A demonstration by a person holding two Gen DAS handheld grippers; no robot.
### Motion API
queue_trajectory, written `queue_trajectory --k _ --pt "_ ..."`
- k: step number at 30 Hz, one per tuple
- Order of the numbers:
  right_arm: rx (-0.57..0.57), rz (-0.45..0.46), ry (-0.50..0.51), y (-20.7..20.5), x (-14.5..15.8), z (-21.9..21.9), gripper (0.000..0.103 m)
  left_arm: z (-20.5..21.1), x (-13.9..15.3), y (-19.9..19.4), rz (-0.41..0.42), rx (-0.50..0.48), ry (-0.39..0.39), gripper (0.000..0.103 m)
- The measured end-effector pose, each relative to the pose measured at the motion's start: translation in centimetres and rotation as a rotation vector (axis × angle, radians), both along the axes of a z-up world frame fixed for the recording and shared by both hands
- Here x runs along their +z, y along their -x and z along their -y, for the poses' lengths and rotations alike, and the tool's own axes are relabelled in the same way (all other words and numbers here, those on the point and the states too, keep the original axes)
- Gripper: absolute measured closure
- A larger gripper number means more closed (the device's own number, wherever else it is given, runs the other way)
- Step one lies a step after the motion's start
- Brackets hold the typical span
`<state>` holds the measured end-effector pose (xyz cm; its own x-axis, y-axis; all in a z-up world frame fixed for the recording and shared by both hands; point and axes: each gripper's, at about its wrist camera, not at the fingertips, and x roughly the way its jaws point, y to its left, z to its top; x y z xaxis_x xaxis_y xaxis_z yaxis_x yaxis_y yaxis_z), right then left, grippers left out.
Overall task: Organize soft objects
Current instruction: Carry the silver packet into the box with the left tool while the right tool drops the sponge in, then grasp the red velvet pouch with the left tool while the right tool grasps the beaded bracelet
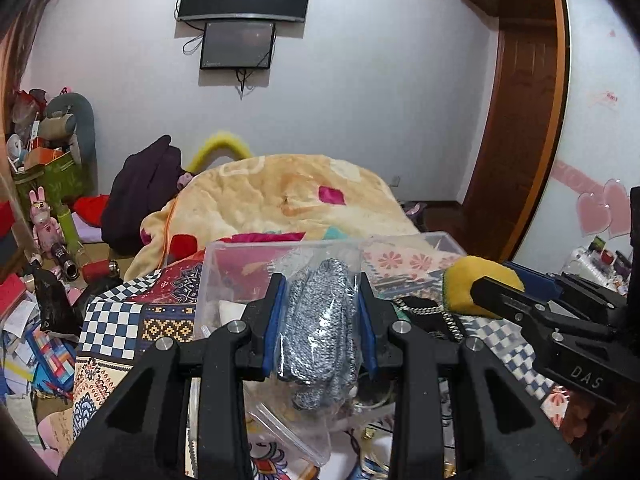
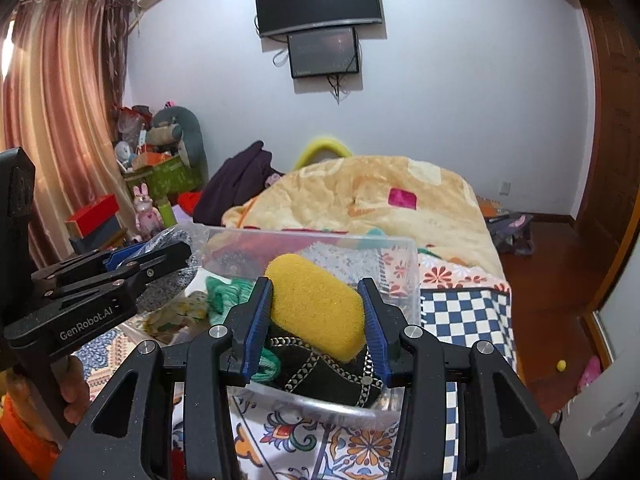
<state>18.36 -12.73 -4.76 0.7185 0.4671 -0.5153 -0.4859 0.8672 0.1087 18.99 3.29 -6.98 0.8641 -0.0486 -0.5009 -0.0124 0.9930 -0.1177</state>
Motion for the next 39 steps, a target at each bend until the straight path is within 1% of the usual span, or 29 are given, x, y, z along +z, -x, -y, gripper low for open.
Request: queue_trajectory --k 4,8,9,11,13,14,16,17,20,21,22,24,29,32,36,39 --pt "0.002 -0.049 0.007 -0.9 -1.2 -0.2 0.062 0.0 -1.1 -0.8 -0.038 -0.002 0.003 0.07" --pt "0.001 -0.068 0.028 -1.2 -1.9 -0.6 0.06 0.0 -1.9 -1.4 -0.068 -0.006 0.005 0.07" --pt "0.005 -0.074 0.03 -1.2 -2.1 -0.7 0.059 0.1 -2.0 -1.5 -0.073 -0.005 0.002 0.068" --pt "0.013 -0.08 0.018 -0.9 -2.2 -0.7 0.058 0.3 -2.3 -1.7 -0.089 -0.001 -0.005 0.06" --pt "0.019 -0.078 0.009 -0.7 -2.2 -0.6 0.055 0.3 -2.4 -1.6 -0.089 0.001 -0.001 0.048" --pt "0.018 -0.073 0.012 -0.5 -2.1 -0.6 0.053 0.3 -2.3 -1.4 -0.083 0.002 0.0 0.046" --pt "0.015 -0.06 0.025 -0.4 -2.0 -0.8 0.047 0.5 -2.2 -1.1 -0.073 0.001 -0.009 0.041" --pt "0.013 -0.049 0.034 -0.2 -1.8 -0.8 0.046 0.6 -2.1 -0.9 -0.069 -0.003 -0.015 0.04" --pt "0.0 -0.014 0.048 0.5 -1.4 -0.7 0.036 1.0 -1.5 0.1 -0.056 -0.004 -0.04 0.037" --pt "-0.007 0.001 0.044 0.8 -1.1 -0.6 0.03 1.2 -1.2 0.5 -0.046 -0.002 -0.043 0.034" --pt "-0.013 0.014 0.034 1.1 -0.9 -0.4 0.026 1.1 -0.9 1.0 -0.031 -0.001 -0.039 0.028" --pt "-0.022 0.034 0.018 1.6 -0.4 0.1 0.025 1.0 -0.2 2.2 0.004 0.003 -0.019 0.022" --pt "-0.022 0.072 -0.011 2.9 0.6 1.0 0.023 0.9 1.5 4.4 0.048 -0.017 -0.013 0.021" --pt "-0.009 0.092 -0.025 3.9 1.2 1.4 0.023 0.9 2.1 6.0 0.071 -0.034 -0.002 0.016" --pt "0.015 0.107 -0.036 5.3 1.5 1.8 0.023 1.2 2.0 7.5 0.075 -0.056 -0.008 0.014" --pt "0.034 0.102 -0.03 6.4 1.0 1.9 0.023 1.5 1.1 8.4 0.051 -0.076 -0.015 0.014"
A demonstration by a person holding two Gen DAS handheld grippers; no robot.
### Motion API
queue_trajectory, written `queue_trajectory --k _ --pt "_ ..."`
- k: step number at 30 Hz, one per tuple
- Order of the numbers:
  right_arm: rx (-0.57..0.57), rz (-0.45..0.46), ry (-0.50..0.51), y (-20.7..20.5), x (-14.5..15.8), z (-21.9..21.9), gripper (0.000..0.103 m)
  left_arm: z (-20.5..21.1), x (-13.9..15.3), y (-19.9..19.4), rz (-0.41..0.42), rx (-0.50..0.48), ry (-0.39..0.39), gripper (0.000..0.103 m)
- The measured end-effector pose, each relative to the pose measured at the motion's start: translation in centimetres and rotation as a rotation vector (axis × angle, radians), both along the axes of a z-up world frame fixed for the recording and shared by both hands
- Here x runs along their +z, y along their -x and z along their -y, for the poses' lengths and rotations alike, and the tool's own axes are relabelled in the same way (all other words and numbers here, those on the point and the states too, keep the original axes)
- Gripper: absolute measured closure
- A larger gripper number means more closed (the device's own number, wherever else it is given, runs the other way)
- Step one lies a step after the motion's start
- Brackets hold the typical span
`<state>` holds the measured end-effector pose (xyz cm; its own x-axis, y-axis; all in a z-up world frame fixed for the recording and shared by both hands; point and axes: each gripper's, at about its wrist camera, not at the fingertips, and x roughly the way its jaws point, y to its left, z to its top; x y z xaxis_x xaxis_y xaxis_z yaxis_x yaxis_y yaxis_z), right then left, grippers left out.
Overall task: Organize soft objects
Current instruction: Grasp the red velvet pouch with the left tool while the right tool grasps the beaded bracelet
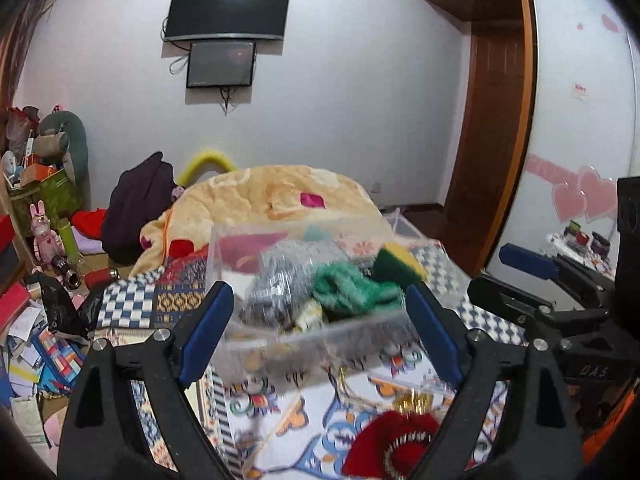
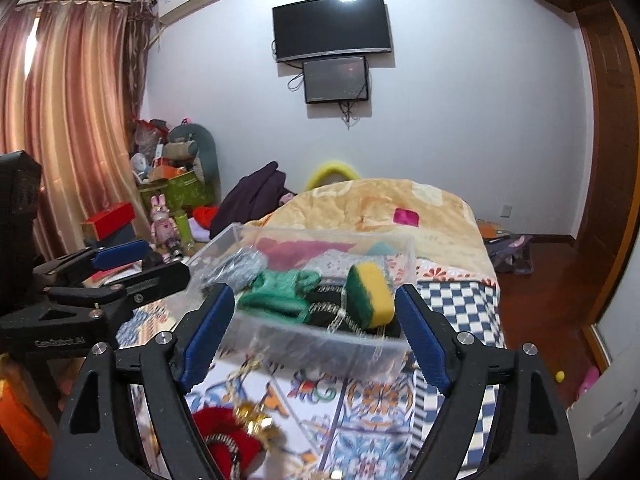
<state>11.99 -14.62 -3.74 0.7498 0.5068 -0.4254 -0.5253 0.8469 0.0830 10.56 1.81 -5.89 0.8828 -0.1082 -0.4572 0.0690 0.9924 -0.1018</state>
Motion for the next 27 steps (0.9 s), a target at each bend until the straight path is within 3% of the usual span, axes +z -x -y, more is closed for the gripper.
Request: queue_trajectory --k 7,11,18,21,25,27 --pt "0.025 -0.091 0.038 1.5 -3.1 0.0 0.023 0.8 -3.5 1.9 -0.091 -0.067 0.015 0.016" --pt "0.049 -0.169 0.035 2.0 -4.9 -0.1 0.028 1.7 -6.0 2.6 -0.157 -0.107 0.021 0.029" --pt "0.145 -0.281 0.077 4.0 -7.9 -0.9 0.056 2.0 -8.8 1.4 -0.271 -0.172 0.078 0.058" --pt "0.175 -0.308 0.089 4.3 -8.6 -1.3 0.068 2.2 -9.5 1.1 -0.298 -0.191 0.096 0.059" --pt "0.198 -0.333 0.096 4.2 -9.1 -1.8 0.09 2.5 -10.0 0.7 -0.315 -0.213 0.117 0.071" --pt "0.2 -0.328 0.096 4.4 -9.3 -1.9 0.093 2.6 -10.0 0.8 -0.307 -0.206 0.108 0.077"
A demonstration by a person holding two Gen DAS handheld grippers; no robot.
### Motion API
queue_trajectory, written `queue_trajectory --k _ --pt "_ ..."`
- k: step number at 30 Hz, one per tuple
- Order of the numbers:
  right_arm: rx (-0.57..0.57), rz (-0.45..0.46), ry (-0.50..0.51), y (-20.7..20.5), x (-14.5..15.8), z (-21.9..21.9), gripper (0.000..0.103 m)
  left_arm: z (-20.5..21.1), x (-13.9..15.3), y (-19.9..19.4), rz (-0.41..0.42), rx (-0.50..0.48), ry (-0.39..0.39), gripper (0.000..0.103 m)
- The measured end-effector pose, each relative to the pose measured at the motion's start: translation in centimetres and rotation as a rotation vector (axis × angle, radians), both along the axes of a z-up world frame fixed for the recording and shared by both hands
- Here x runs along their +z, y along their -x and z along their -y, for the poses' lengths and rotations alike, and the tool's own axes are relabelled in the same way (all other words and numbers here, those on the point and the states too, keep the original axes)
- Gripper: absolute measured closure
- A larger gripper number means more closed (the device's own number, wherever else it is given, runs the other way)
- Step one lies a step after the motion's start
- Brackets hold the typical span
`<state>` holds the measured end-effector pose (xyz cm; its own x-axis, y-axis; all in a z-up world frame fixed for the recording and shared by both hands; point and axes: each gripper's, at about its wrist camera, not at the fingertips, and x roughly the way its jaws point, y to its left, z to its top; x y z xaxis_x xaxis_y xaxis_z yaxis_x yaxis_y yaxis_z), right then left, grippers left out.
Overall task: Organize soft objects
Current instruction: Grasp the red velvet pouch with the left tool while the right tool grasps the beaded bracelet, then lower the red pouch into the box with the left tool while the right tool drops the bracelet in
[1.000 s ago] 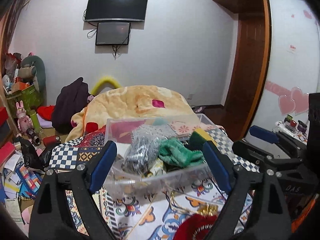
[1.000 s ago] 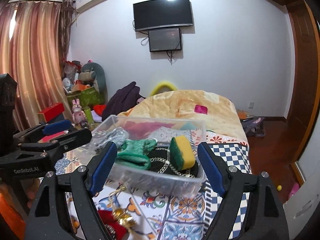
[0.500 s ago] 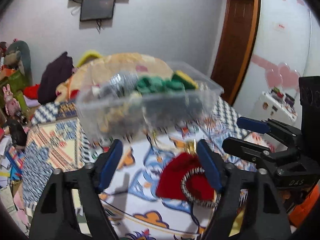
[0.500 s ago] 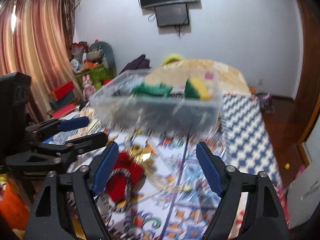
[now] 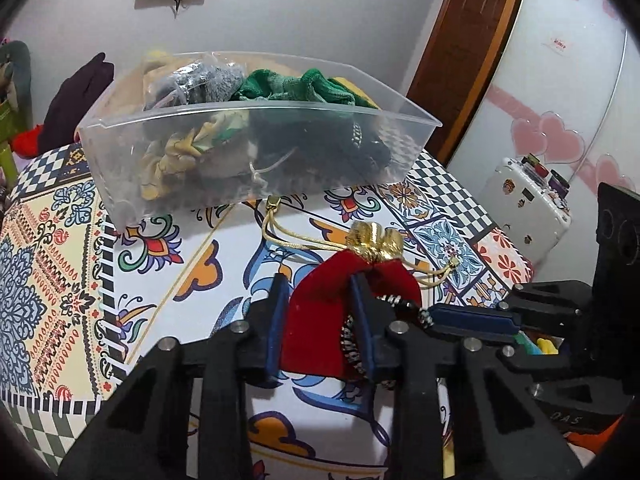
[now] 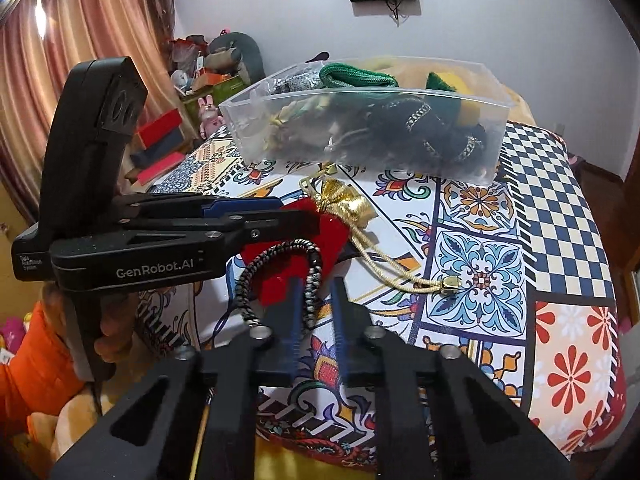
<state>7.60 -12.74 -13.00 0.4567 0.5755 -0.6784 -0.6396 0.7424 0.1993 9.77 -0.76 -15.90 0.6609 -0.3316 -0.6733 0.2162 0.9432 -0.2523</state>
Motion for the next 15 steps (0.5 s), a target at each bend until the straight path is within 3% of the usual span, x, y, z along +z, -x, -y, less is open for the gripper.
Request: queue_trajectory --k 4,15 --pt "-0.011 0.034 0.004 0.4 0.3 0.3 0.095 -0.3 -0.1 0.1 0.003 0.007 -0.007 0.091" --pt "-0.089 0.081 -0.019 0.3 1.6 2.5 0.097 -2.1 2.5 2.3 0.107 0.084 -0.053 0.097"
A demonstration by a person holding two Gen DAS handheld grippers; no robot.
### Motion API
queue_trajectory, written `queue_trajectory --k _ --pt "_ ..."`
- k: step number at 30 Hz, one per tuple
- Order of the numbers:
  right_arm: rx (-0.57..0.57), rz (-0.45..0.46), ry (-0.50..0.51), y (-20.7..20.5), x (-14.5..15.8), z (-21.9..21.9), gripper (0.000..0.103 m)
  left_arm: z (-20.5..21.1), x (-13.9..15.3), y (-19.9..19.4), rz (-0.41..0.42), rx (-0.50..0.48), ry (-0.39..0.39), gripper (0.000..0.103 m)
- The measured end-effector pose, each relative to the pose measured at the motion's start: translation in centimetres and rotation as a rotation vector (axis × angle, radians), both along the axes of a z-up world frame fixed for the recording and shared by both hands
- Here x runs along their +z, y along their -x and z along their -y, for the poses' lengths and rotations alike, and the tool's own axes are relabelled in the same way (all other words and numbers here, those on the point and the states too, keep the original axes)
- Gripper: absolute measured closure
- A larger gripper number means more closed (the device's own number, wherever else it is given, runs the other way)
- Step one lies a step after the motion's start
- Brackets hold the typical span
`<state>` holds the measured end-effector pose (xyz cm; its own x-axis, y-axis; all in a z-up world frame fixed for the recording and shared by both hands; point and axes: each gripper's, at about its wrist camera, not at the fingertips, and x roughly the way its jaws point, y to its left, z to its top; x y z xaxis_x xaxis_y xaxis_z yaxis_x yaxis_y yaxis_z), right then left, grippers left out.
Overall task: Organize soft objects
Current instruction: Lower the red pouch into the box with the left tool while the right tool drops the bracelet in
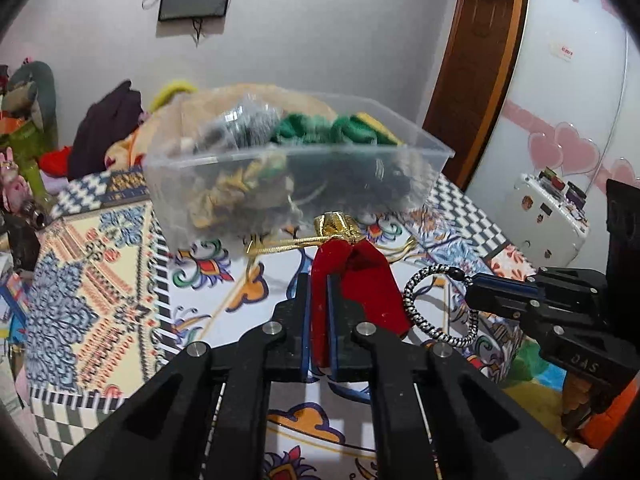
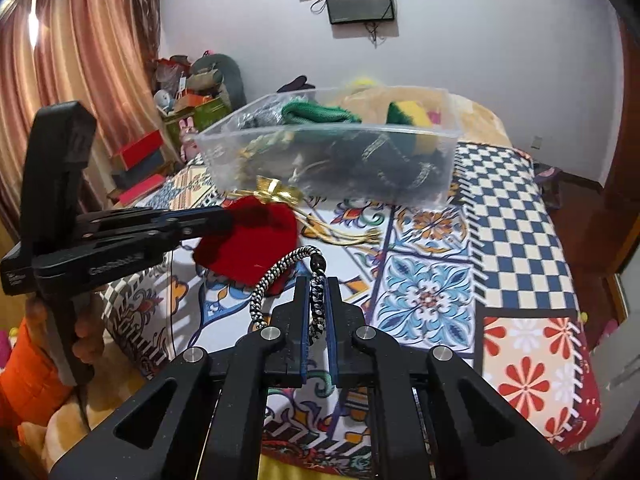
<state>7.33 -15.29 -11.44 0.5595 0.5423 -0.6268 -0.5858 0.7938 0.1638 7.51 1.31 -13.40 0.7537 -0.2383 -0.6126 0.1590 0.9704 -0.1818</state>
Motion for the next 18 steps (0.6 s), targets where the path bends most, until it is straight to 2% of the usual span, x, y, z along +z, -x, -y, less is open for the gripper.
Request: queue_trajectory --k 12,18 --pt "-0.063 0.086 -0.043 -0.2 2.6 1.3 0.097 -1.0 4.5 2.2 0.148 0.062 -0.008 0.097" --pt "-0.076 0.148 -0.051 -0.8 4.6 1.1 0.097 -1.1 6.8 1.8 0.216 0.085 -0.015 0.097"
